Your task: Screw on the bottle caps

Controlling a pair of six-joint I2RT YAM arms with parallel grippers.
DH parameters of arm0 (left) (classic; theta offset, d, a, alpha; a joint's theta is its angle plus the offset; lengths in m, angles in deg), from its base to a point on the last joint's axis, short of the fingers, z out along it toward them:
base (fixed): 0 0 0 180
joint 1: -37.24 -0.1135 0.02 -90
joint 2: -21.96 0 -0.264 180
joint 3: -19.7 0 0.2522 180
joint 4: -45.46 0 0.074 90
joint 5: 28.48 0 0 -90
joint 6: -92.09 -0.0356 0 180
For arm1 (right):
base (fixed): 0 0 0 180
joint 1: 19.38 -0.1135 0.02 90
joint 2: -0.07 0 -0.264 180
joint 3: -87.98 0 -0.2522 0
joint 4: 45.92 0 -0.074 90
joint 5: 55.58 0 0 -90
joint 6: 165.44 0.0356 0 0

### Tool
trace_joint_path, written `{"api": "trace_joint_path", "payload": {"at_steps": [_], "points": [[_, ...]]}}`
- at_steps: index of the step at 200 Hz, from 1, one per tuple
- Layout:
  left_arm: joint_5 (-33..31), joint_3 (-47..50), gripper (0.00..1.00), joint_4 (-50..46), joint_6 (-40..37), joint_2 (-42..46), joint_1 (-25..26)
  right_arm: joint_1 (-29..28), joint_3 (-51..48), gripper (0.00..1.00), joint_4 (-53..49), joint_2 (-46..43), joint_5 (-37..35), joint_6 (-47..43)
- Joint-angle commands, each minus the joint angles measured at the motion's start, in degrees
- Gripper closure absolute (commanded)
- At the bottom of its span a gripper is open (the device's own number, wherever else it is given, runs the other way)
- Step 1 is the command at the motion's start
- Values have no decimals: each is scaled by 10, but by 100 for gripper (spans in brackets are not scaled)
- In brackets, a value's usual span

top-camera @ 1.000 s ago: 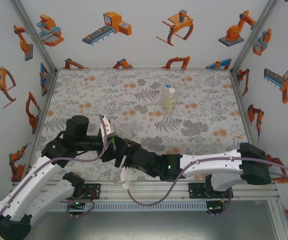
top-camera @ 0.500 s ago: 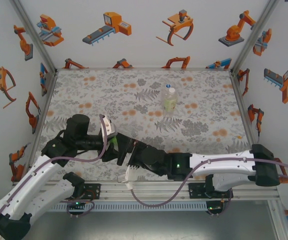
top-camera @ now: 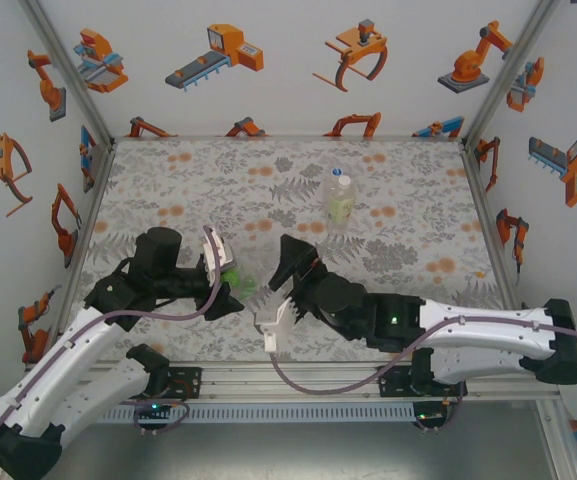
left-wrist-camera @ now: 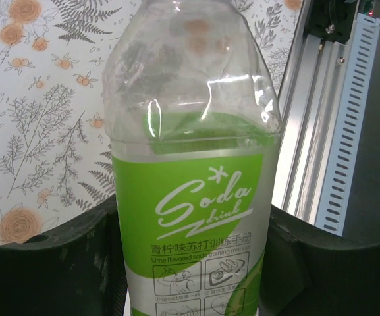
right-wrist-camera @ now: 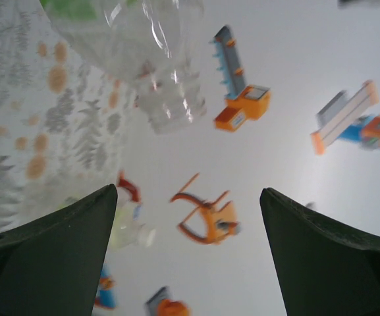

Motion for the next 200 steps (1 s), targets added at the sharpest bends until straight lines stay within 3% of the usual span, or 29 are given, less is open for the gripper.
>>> {"api": "trace_joint_path", "payload": {"at_steps": [1,45,94,123,154,200], "points": [[-12,-17,100,-7,-6,5,-5,43,34,23,-100,-31,1,236],[-51,-10,100,0,-5,22,-9,162,38,23,-197,-38,22,649],[-71,-4,100,11,0,40,-12,228,36,23,-293,0,76,938],[-69,-3,99,11,0,40,-12,277,38,25,-323,33,134,1043],[-62,-4,98,10,0,37,-12,345,31,30,-331,74,213,1091],[-47,-6,97,11,3,29,-12,366,35,33,-325,141,190,1082]]}}
